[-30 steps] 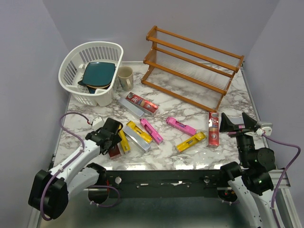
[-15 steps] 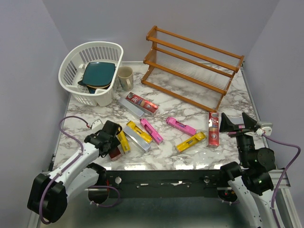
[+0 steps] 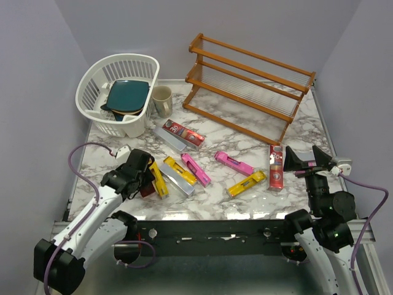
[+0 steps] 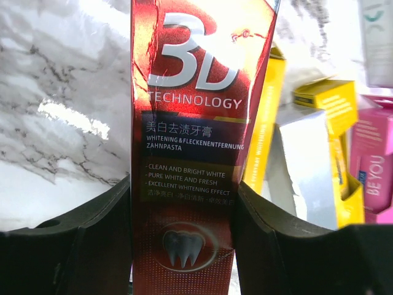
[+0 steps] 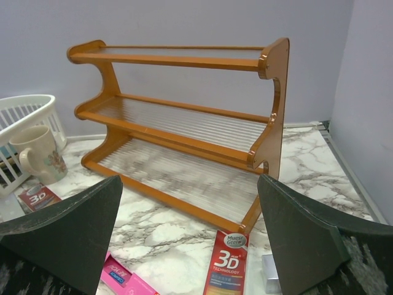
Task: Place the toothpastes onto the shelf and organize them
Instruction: Pick up the toothpaste from the center of the board.
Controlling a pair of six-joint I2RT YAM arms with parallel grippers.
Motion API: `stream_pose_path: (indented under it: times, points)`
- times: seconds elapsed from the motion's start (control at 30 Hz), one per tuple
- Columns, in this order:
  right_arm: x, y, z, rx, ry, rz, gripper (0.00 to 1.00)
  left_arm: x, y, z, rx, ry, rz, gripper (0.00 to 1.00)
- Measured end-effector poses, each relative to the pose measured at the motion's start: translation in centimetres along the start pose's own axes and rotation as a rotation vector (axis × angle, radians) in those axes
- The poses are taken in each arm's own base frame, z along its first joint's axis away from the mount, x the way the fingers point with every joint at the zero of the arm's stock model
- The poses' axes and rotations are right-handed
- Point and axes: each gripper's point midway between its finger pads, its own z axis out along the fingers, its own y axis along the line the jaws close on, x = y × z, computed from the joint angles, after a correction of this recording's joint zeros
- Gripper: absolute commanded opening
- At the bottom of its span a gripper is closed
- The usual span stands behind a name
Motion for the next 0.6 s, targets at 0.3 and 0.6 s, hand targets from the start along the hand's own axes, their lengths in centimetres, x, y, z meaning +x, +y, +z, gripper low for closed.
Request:
stream_pose_path:
  times: [0.3,0.6]
  points:
    - [-0.5,2.0,-0.3,-0.108,-0.002,0.029,1.0,-2.4,-4.9,-2.8,0.187,0.011,0.182,0.45]
    - [-4.2,8.9,-1.8,-0.47,0.037,0.168,1.0,-2.7,-10.1,-4.6,0.371,0.051,0.42,0.48]
